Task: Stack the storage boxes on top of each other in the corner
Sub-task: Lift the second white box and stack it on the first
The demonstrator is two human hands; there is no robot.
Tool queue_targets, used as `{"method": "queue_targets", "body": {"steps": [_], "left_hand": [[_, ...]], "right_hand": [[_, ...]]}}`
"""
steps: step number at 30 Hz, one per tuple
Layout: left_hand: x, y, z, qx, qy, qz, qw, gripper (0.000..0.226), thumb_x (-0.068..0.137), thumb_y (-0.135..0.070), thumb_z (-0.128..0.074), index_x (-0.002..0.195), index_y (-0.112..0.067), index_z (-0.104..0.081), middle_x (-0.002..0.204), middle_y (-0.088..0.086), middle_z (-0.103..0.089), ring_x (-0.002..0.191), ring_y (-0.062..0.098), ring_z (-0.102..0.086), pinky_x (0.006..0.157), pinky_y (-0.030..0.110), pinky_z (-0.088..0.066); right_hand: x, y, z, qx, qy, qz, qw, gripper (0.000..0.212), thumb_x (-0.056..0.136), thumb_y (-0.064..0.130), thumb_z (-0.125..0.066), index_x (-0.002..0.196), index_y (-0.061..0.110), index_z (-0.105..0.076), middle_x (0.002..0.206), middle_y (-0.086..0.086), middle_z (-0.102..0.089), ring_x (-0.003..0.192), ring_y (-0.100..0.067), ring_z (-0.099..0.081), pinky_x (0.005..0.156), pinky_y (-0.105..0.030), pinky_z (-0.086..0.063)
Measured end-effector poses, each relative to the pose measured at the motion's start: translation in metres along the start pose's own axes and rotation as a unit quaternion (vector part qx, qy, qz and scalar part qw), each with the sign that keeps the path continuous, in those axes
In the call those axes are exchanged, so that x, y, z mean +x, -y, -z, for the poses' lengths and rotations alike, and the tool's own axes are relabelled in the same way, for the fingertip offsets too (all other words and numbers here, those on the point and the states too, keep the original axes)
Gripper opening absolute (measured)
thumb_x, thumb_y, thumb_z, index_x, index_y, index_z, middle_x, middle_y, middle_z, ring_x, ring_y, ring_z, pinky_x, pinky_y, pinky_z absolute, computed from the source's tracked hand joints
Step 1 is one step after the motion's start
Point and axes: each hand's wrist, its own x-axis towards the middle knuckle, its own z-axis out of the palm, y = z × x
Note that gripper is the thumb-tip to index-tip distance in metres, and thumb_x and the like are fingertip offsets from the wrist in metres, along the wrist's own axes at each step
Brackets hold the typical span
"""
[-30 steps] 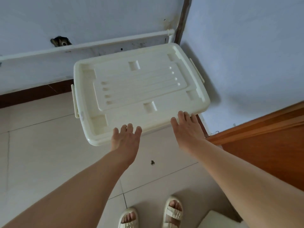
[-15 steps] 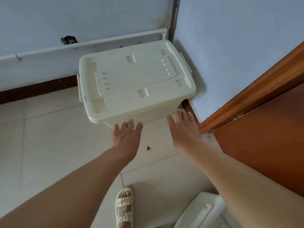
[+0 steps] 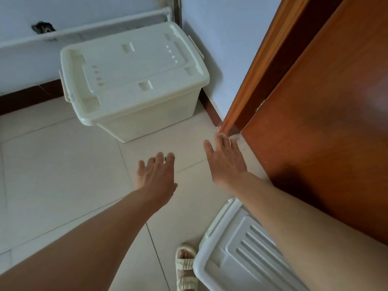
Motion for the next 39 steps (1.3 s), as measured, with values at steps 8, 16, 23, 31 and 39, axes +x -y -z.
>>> {"method": "queue_targets", "body": {"steps": [8,16,23,31,39], "left_hand": [[-0.090,-0.052,-0.024,-0.022,-0.007,-0.053,0.998,0.068,0.087,-0.045,-0.056,0.140,-0.018,-0.023,0.139,0.006,-0.038,0.121,0.024,-0.047,0.100,0.040,-0.033],[-0.165,-0.119,-0.070,-0.028,0.034,-0.091,0.995,0.070,0.089,-0.046,-0.053,0.143,-0.018,-0.020,0.142,0.006,-0.035,0.122,0.024,-0.047,0.100,0.039,-0.034],[-0.205,-0.173,-0.099,0.004,0.077,-0.088,0.993,0.068,0.090,-0.048,-0.049,0.142,-0.016,-0.019,0.141,0.006,-0.033,0.122,0.024,-0.046,0.099,0.037,-0.034],[-0.241,-0.273,-0.129,-0.033,0.093,0.013,0.995,0.070,0.090,-0.050,-0.047,0.144,-0.016,-0.018,0.142,0.006,-0.036,0.125,0.024,-0.045,0.101,0.039,-0.034],[-0.285,-0.325,-0.165,-0.124,0.105,0.078,0.984,0.068,0.089,-0.049,-0.050,0.142,-0.017,-0.021,0.138,0.004,-0.041,0.123,0.024,-0.047,0.100,0.039,-0.034]], "right_hand": [[-0.125,-0.009,-0.012,0.001,0.007,-0.062,0.998,0.074,0.072,0.008,-0.066,0.136,0.010,-0.028,0.142,-0.022,-0.025,0.133,-0.037,-0.025,0.113,-0.046,-0.019],[-0.239,-0.033,-0.045,-0.028,0.053,-0.109,0.992,0.074,0.079,0.024,-0.063,0.139,0.010,-0.022,0.143,-0.021,-0.021,0.133,-0.035,-0.023,0.112,-0.044,-0.018],[-0.295,-0.088,-0.072,-0.019,0.047,-0.137,0.989,0.077,0.075,0.014,-0.067,0.138,0.012,-0.024,0.142,-0.018,-0.024,0.132,-0.034,-0.026,0.114,-0.044,-0.019],[-0.358,-0.163,-0.111,-0.009,0.030,-0.085,0.996,0.063,0.079,0.012,-0.062,0.134,0.013,-0.031,0.137,-0.016,-0.031,0.128,-0.032,-0.031,0.113,-0.045,-0.022],[-0.389,-0.189,-0.144,-0.039,0.086,-0.029,0.995,0.059,0.076,0.013,-0.059,0.129,0.010,-0.033,0.132,-0.017,-0.035,0.123,-0.033,-0.037,0.109,-0.044,-0.027]]}}
